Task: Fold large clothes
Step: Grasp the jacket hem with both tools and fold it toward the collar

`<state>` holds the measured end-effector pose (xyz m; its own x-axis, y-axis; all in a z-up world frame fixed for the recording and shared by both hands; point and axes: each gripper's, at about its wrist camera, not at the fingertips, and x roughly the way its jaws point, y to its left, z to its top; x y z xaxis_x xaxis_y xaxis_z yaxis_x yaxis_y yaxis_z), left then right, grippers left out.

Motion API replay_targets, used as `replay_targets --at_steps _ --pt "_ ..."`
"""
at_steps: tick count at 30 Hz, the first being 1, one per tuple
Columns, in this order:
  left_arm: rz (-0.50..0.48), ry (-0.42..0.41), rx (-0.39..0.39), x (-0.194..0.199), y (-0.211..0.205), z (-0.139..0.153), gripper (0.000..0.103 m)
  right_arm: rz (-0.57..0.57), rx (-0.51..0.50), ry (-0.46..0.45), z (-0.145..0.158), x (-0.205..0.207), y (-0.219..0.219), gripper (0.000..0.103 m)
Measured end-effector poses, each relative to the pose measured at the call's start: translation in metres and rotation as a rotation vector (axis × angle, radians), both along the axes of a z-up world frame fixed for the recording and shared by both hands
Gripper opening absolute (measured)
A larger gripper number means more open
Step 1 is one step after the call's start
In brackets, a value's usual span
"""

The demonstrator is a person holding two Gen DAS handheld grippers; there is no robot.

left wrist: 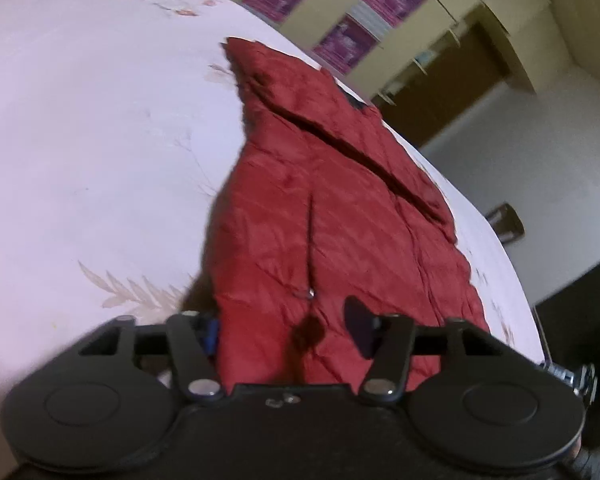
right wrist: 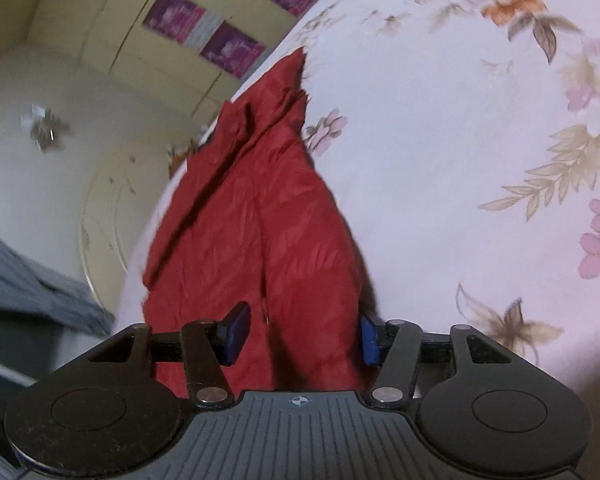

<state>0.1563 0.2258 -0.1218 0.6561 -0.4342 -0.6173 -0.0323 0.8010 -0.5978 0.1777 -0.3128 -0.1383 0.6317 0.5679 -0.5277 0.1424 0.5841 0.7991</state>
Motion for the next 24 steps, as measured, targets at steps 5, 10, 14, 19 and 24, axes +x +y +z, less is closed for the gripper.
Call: replay_targets --at_steps 5,10,14,19,24 --pt "0.023 -0.037 0.024 -0.011 -0.005 0.011 0.006 0.106 -0.017 -0.038 0.007 0.005 0.009 0.007" --pt "0.046 -0.129 0.016 -0.018 -0.003 0.044 0.006 0.080 -0.012 -0.141 0.043 0.001 0.000 0.007" --pt "0.042 -0.225 -0.002 0.008 -0.008 0.081 0.006 0.098 -0.021 -0.218 0.079 0.020 0.003 0.007" --pt "0.086 -0.299 -0.041 0.062 -0.006 0.115 0.006 0.074 -0.016 -0.300 0.125 0.072 0.003 0.007" --pt "0.108 -0.327 -0.073 0.143 0.005 0.131 0.006 0.004 0.029 -0.324 0.152 0.144 -0.005 0.007"
